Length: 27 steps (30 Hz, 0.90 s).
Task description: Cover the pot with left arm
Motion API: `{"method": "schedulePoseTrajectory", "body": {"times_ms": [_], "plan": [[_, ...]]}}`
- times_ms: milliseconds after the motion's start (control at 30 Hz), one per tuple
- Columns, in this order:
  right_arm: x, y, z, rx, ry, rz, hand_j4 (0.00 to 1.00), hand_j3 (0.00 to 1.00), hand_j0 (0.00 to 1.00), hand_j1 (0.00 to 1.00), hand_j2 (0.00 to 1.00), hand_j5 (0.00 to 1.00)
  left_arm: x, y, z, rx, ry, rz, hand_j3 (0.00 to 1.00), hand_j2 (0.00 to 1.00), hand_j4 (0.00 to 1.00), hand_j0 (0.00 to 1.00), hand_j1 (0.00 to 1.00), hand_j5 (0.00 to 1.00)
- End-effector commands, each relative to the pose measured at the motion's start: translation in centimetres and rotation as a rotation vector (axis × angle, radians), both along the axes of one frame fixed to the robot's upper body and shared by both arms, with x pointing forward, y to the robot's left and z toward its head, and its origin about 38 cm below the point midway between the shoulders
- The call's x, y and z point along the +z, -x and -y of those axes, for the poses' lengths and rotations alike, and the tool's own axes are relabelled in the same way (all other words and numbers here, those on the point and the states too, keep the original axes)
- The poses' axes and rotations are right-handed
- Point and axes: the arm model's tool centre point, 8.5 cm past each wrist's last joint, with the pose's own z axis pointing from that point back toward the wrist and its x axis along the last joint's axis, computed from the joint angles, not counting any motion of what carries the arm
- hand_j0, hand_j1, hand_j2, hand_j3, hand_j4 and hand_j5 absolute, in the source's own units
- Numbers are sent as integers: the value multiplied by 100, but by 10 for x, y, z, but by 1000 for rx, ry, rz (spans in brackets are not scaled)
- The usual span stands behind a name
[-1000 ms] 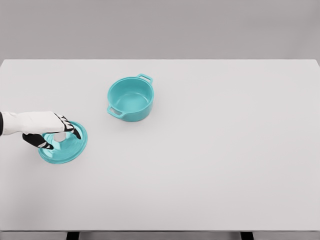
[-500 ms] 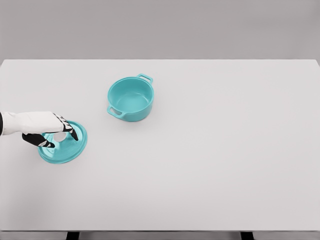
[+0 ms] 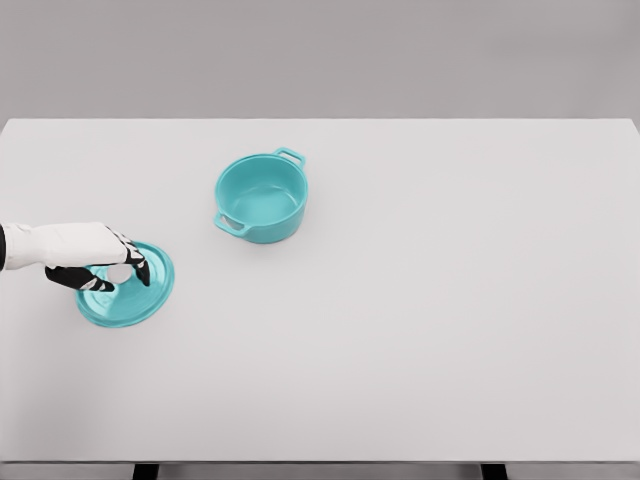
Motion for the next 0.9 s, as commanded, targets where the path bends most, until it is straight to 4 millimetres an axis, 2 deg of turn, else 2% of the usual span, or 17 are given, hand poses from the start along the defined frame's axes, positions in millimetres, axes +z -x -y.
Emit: {"method": "schedulePoseTrajectory", "body": {"times_ms": [0,300,467,567,700,867], "plan": [[0,0,0,0,0,0,100,100,100,100,100,100,0,0,0,3,3,-1,58,58,58,58,58,58],[0,0,0,0,0,0,100,100,100,100,100,100,-1,0,0,2,4,-3,57,57,57,57,57,57],[0,0,0,0,0,0,100,100,100,100,100,100,-1,0,3,-2,8,-3,50,50,50,50,50,50],[0,0,0,0,0,0,100,100,100,100,100,100,-1,0,2,-1,7,-3,40,40,40,40,40,40],[0,0,0,0,1,1,100,100,100,100,100,100,1,-1,4,-4,11,2,36,36,36,36,36,36],[0,1,0,0,0,-2,100,100,100,100,100,100,11,-6,5,-6,17,25,36,36,36,36,36,36]]}}
